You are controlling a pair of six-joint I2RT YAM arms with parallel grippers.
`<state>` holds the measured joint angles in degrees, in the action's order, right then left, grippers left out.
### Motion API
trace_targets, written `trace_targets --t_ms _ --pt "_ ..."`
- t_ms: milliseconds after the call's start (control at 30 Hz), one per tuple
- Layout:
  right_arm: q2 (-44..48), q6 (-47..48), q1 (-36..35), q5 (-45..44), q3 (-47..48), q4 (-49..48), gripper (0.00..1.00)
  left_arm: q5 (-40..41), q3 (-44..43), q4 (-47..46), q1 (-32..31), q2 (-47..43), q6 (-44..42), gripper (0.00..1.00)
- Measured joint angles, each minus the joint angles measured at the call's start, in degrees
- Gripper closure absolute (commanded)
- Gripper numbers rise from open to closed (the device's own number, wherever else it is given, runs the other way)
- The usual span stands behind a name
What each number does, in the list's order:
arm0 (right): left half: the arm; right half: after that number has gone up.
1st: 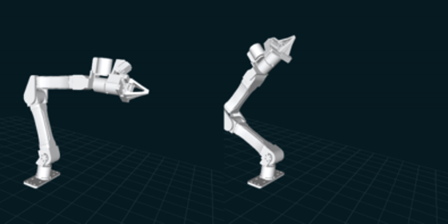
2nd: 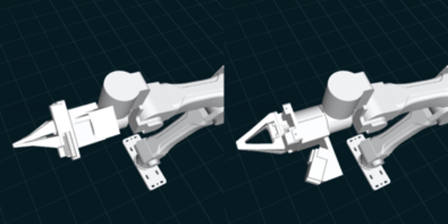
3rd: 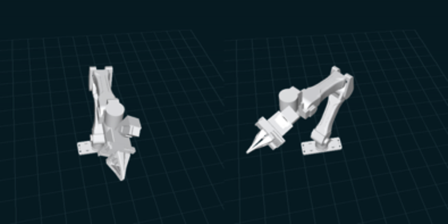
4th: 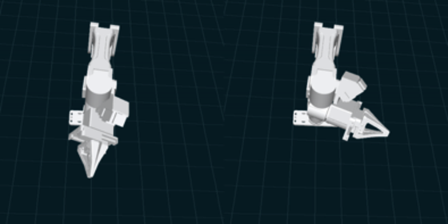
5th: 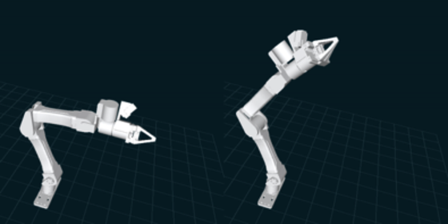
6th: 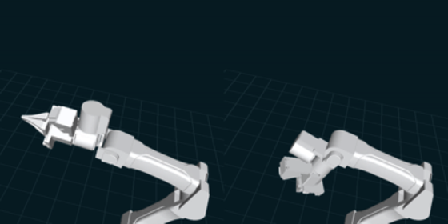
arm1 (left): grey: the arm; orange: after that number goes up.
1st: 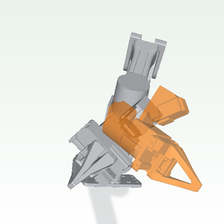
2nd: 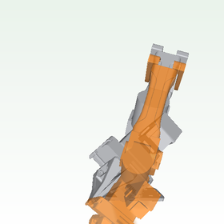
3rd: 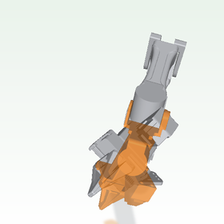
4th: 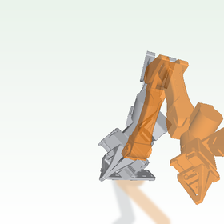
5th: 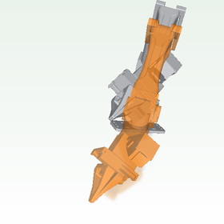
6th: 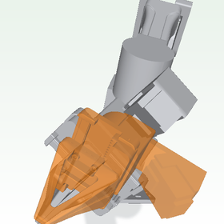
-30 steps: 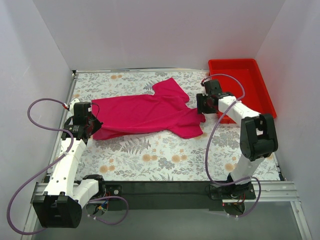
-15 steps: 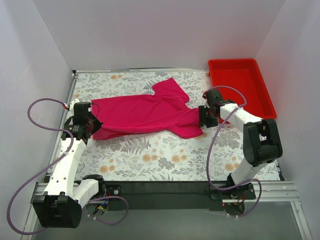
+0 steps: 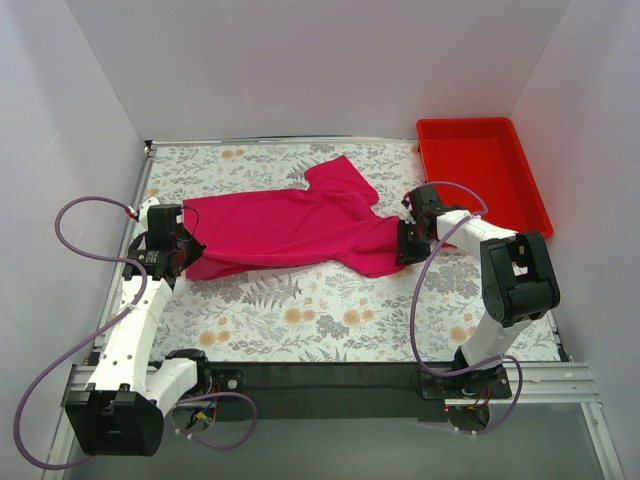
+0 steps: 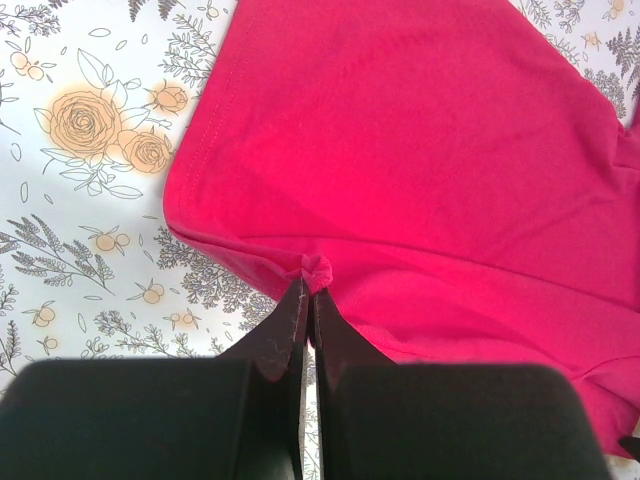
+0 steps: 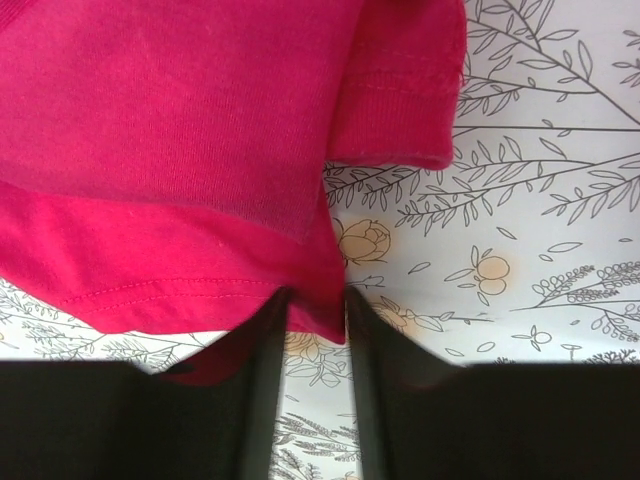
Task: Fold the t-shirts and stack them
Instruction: Flatten the tshirt out
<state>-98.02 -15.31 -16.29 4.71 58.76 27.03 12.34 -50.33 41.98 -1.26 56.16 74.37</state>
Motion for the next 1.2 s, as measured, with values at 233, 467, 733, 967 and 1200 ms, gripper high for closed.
trace_targets --t_ms 233,467,733,967,1200 --pt "0.2 -1.0 0.0 0.8 -0.7 -0.3 0.99 0.0 -0.6 0.0 0.0 0.7 0.0 1.0" --pt "4.1 -0.4 -0.1 -2.5 10.1 7.0 0.99 0.3 -14.6 0.7 0.0 7.9 0.1 1.0" --pt "11.9 3.4 0.8 -10.3 40.6 7.5 0.99 4.2 -41.9 -3.5 0.0 18.3 0.7 1.0" --pt "23.4 8.6 1.3 -16.8 48.5 6.1 0.99 7.3 -51.9 -7.7 -0.1 15.2 -1.1 1.0" --pt "38.9 15.4 1.3 -18.0 45.0 1.0 0.99 8.0 -55.7 -10.6 -2.3 3.3 -6.6 1.0"
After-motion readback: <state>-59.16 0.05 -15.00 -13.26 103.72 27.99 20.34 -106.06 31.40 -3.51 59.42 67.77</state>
